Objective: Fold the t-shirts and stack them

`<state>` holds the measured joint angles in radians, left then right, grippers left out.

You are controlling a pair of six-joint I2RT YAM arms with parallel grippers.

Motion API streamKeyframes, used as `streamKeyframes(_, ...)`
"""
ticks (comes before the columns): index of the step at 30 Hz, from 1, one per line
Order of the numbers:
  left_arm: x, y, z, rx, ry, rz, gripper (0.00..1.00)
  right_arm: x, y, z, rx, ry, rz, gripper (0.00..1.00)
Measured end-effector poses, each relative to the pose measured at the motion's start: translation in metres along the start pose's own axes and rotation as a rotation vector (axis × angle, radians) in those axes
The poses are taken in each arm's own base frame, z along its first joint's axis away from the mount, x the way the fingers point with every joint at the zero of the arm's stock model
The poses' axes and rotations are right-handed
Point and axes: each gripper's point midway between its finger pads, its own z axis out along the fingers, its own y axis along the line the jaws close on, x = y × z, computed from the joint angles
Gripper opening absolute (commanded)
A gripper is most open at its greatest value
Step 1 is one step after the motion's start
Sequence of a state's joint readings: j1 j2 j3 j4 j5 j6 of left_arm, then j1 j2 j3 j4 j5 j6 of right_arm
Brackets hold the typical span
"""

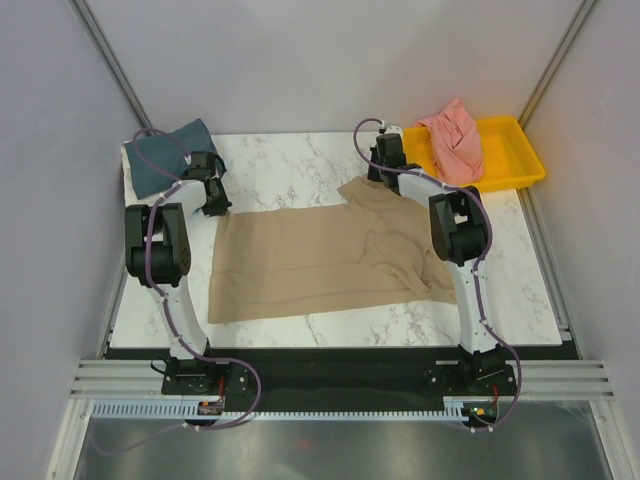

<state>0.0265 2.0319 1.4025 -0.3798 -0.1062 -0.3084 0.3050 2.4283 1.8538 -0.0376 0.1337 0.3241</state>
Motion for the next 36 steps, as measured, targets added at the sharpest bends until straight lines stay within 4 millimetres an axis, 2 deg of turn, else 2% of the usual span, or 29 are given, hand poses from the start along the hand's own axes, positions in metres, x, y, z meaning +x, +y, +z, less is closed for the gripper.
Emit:
streamKeyframes(4, 0.004, 0.0, -0.007, 0.004, 0.005, -0.003, 0.02, 0.002, 0.004, -0.006, -0.023, 0.023, -0.009, 0.0)
streamKeyframes(7, 0.012, 0.002, -0.027, 0.019, 0.021, -0.01, 0.02, 0.013, 0.003, -0.026, -0.028, 0.065, -0.017, 0.0)
streamKeyframes(10, -0.002, -0.006, -0.06, 0.069, -0.029, -0.021, 0.02, 0.018, 0.0, -0.059, -0.034, 0.091, -0.022, 0.0)
streamKeyframes(14, -0.025, -0.011, -0.106, 0.118, -0.132, -0.045, 0.02, 0.003, 0.003, -0.108, -0.063, 0.055, -0.02, 0.0)
streamKeyframes(16, -0.025, -0.011, -0.126, 0.139, -0.165, -0.055, 0.02, -0.009, 0.004, -0.134, -0.082, 0.018, -0.017, 0.0)
streamKeyframes(18, -0.017, -0.008, -0.139, 0.148, -0.171, -0.061, 0.02, -0.015, 0.003, -0.156, -0.091, -0.01, -0.014, 0.0)
streamKeyframes(20, -0.005, -0.005, -0.145, 0.154, -0.158, -0.067, 0.02, -0.016, -0.001, -0.178, -0.092, -0.035, -0.012, 0.0)
streamKeyframes(26, 0.024, -0.001, -0.154, 0.169, -0.118, -0.076, 0.02, 0.008, -0.022, -0.236, -0.077, -0.052, -0.007, 0.0)
streamKeyframes(31, 0.036, 0.005, -0.167, 0.175, -0.124, -0.078, 0.02, 0.011, -0.035, -0.288, -0.076, -0.123, 0.016, 0.0)
streamKeyframes(36, 0.042, 0.007, -0.173, 0.177, -0.129, -0.078, 0.02, 0.014, -0.044, -0.328, -0.08, -0.181, 0.042, 0.0)
